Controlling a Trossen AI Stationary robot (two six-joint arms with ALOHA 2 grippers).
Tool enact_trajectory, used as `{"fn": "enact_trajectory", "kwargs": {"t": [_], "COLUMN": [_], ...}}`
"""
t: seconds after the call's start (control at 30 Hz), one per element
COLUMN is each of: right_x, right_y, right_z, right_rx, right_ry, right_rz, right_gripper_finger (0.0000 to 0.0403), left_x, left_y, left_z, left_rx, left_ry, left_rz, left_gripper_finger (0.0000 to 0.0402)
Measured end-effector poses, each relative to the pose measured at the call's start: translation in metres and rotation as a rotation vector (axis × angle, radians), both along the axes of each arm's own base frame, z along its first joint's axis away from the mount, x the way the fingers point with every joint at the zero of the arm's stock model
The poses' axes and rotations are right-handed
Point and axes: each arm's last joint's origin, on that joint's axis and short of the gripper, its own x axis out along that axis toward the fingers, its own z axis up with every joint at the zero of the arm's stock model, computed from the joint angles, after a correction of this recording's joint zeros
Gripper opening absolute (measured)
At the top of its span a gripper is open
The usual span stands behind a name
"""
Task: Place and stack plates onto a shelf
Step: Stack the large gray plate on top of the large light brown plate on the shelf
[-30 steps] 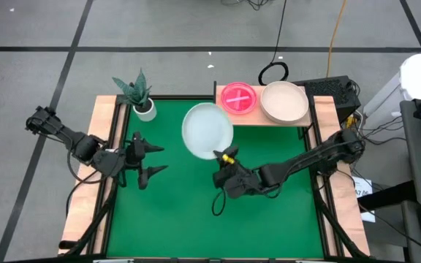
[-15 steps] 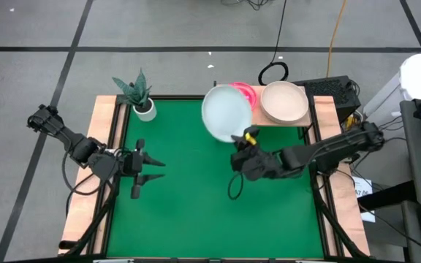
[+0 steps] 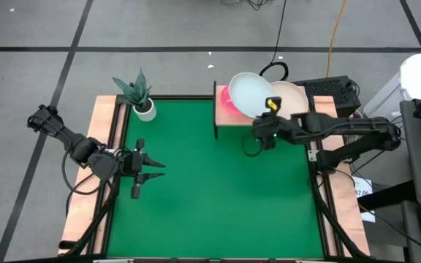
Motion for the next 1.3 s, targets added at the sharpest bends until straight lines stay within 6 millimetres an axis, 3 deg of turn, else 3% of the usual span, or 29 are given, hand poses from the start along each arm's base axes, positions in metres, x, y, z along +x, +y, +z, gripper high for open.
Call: {"fn": "enact_trajectory", "kwargs": {"t": [0.27,0.43,0.8,1.13,1.3], "right_x": [-0.034,-0.045,-0.056,-0.056,-0.058], "right_y": [-0.026,-0.038,-0.055,-0.056,-0.055], "right_z": [0.001,-0.003,-0.006,-0.008,-0.019], "right_rx": [0.124,0.180,0.265,0.273,0.283], "right_ry": [0.078,0.149,0.180,0.201,0.249], "right_rz": [-0.140,-0.213,-0.288,-0.297,-0.304], "right_gripper_finger": [0.0006,0.0006,0.0006,0.0006,0.0007], "left_x": [0.000,0.000,0.000,0.000,0.003], "left_y": [0.000,0.000,0.000,0.000,-0.002], "left_z": [0.000,0.000,0.000,0.000,-0.002], "left_rx": [-0.007,-0.013,-0.014,-0.014,-0.009], "left_ry": [0.000,-0.001,-0.002,-0.002,0.010], "left_rz": [0.003,0.006,0.007,0.008,0.012], "left_gripper_finger": [0.0115,0.0115,0.0115,0.0115,0.0115]}}
